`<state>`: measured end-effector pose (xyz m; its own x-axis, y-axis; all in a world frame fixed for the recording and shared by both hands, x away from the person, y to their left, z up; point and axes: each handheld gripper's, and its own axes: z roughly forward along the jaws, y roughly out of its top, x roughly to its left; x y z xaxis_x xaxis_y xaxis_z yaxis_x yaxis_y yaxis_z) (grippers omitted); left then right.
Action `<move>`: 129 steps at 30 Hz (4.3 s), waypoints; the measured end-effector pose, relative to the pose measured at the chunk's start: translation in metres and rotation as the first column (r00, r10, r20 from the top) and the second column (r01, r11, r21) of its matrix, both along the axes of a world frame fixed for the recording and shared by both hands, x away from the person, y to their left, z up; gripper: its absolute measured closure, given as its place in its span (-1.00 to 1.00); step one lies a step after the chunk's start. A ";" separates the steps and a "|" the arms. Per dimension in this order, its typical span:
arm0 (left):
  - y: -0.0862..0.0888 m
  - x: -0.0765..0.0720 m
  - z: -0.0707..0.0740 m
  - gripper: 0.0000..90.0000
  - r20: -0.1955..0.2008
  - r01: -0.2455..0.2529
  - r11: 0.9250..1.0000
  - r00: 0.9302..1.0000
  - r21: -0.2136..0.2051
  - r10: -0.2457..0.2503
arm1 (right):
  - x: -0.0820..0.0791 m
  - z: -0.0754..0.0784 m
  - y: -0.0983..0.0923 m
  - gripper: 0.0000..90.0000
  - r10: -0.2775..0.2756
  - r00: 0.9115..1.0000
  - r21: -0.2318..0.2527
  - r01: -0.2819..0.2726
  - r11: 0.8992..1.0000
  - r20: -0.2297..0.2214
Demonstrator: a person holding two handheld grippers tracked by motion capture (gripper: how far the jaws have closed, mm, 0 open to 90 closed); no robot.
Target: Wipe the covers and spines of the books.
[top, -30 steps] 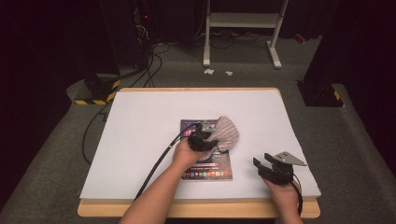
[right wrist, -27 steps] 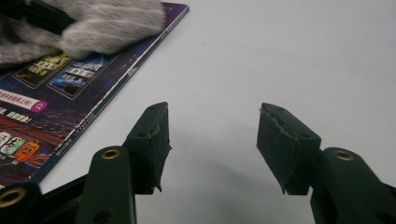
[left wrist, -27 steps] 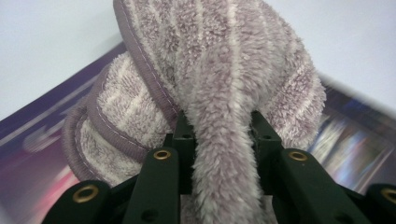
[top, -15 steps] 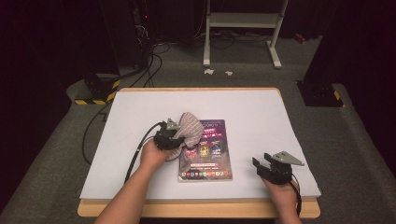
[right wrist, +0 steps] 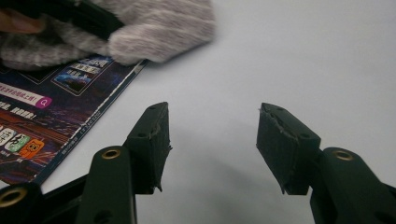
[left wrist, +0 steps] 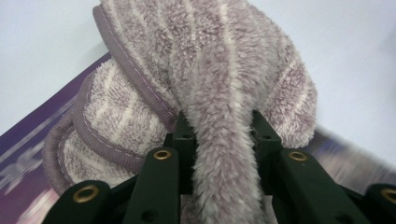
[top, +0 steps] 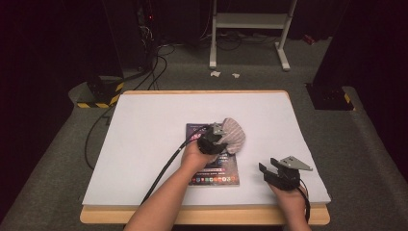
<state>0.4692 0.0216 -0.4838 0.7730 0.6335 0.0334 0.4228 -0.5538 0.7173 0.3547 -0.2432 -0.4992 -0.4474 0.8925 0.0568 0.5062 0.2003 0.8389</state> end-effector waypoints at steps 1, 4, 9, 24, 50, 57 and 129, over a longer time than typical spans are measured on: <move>-0.006 0.000 0.000 0.55 0.001 0.004 1.000 1.000 0.000 -0.004 | 0.000 0.000 0.000 -0.01 0.001 1.000 -0.001 -0.001 1.000 0.000; -0.007 0.001 0.000 0.55 -0.002 0.005 1.000 1.000 -0.004 -0.005 | 0.000 0.000 0.000 -0.01 0.005 1.000 -0.002 -0.005 1.000 -0.001; 0.028 0.000 -0.001 0.54 -0.014 -0.045 0.999 0.999 -0.015 0.045 | 0.000 0.000 0.000 -0.01 0.004 1.000 0.003 -0.004 1.000 -0.004; 0.121 0.012 0.001 0.54 0.025 -0.239 0.970 0.971 0.033 0.238 | 0.000 0.000 0.001 -0.01 -0.009 1.000 -0.007 0.009 1.000 -0.001; 0.013 0.058 0.000 0.54 0.031 -0.145 0.988 0.989 0.049 0.144 | 0.000 -0.001 -0.003 -0.01 0.004 1.000 0.028 -0.004 1.000 -0.005; 0.081 0.057 0.002 0.54 0.031 -0.253 0.965 0.967 0.070 0.252 | 0.000 -0.001 -0.002 0.00 0.000 1.000 0.017 0.000 1.000 -0.007; 0.188 0.016 0.024 0.57 0.082 -0.355 0.935 0.932 0.022 0.352 | 0.002 -0.002 0.003 0.07 -0.003 1.000 -0.026 0.003 1.000 -0.023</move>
